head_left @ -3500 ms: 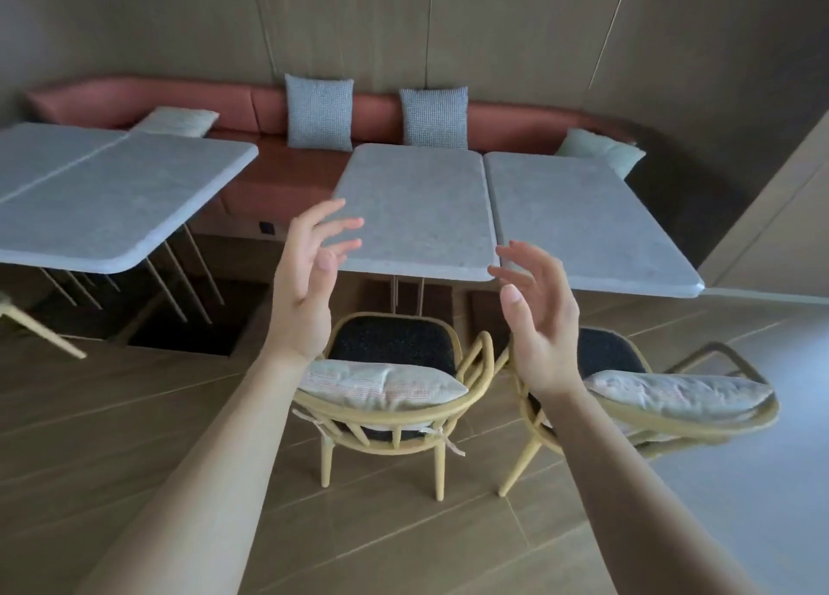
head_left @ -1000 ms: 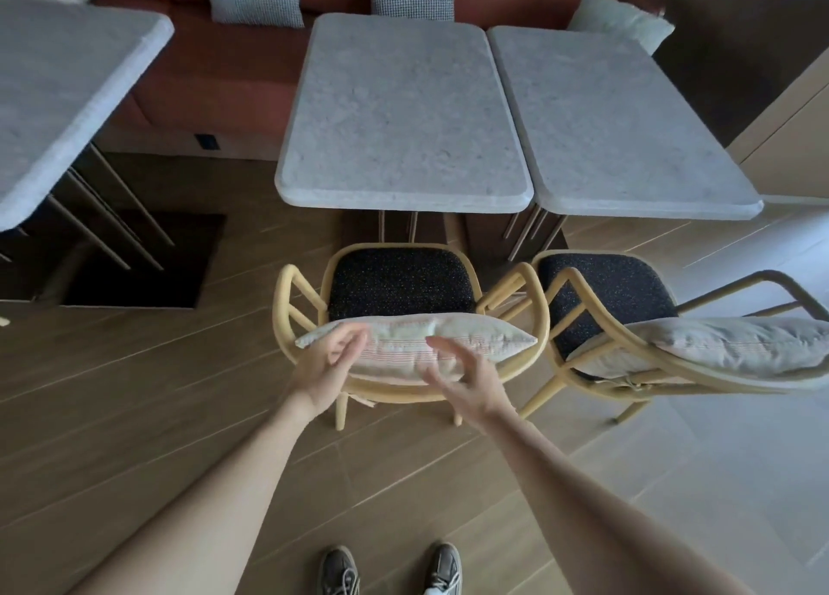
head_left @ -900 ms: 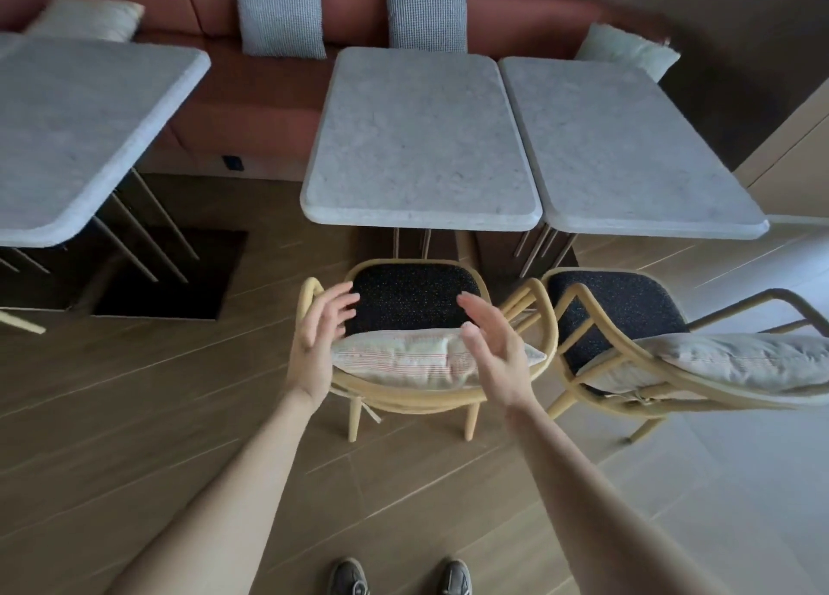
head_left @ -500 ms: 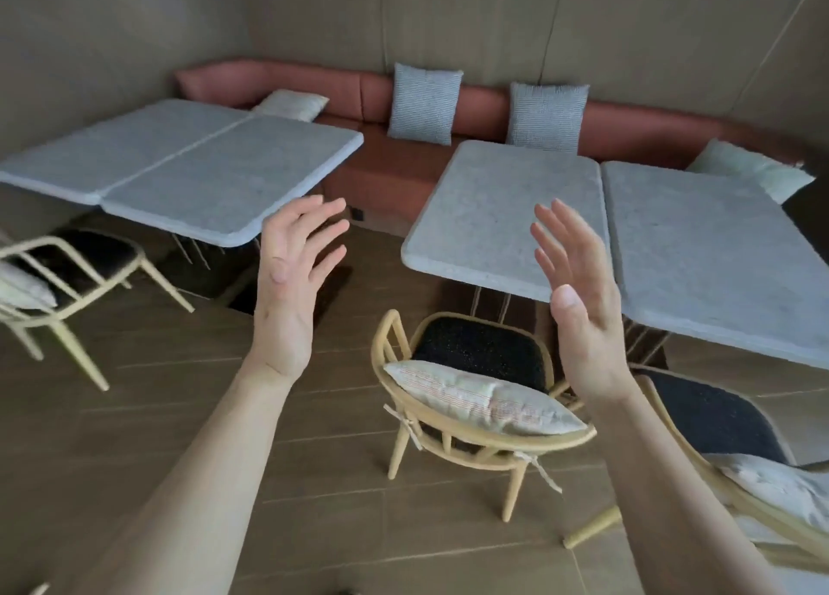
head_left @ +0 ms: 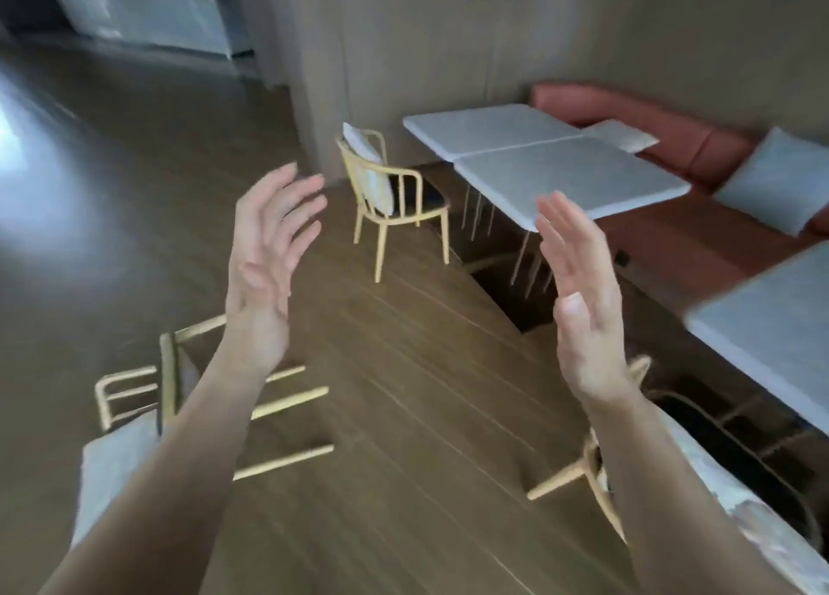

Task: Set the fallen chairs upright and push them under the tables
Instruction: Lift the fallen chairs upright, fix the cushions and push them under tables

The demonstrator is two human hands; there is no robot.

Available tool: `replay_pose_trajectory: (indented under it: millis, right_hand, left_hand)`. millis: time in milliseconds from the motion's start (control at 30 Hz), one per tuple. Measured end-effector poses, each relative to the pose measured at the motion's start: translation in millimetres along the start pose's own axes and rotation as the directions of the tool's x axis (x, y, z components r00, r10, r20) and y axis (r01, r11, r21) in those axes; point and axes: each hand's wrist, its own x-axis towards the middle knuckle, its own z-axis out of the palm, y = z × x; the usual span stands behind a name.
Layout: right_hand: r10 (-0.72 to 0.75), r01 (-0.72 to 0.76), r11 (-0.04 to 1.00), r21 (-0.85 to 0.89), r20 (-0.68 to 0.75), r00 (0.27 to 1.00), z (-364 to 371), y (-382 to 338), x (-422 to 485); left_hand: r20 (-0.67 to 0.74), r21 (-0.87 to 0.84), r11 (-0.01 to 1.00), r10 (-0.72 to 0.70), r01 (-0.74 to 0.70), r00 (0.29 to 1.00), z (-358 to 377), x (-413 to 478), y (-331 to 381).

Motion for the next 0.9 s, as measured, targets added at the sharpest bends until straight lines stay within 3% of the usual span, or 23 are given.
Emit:
replay_pose_trajectory:
  millis: [267, 467, 733, 900]
  right_hand:
    - [-0.060, 0.007, 0.969, 0.247, 0.208, 0.976, 276.3, -42.0, 28.4]
    - [0.002, -0.111, 0.931, 0.347, 0.300, 0.954, 461.6, -74.9, 13.7]
    - [-0.025, -0.128, 0.911, 0.391, 0.361, 0.932, 596.2, -77.5, 46.4]
    - [-0.012, -0.152, 0.894, 0.422, 0.360, 0.933, 696.7, -58.0, 65.4]
  left_hand:
    - [-0.261, 0.242, 0.966, -0.020, 0.086, 0.965, -260.9, -96.9, 73.6]
    - [-0.354, 0.329, 0.932, -0.026, 0.151, 0.935, -416.7, -150.7, 107.3]
    - [-0.445, 0.357, 0.908, -0.040, 0.218, 0.895, -538.5, -155.2, 106.2]
    - [-0.432, 0.408, 0.878, -0.054, 0.248, 0.900, -622.3, -143.8, 81.5]
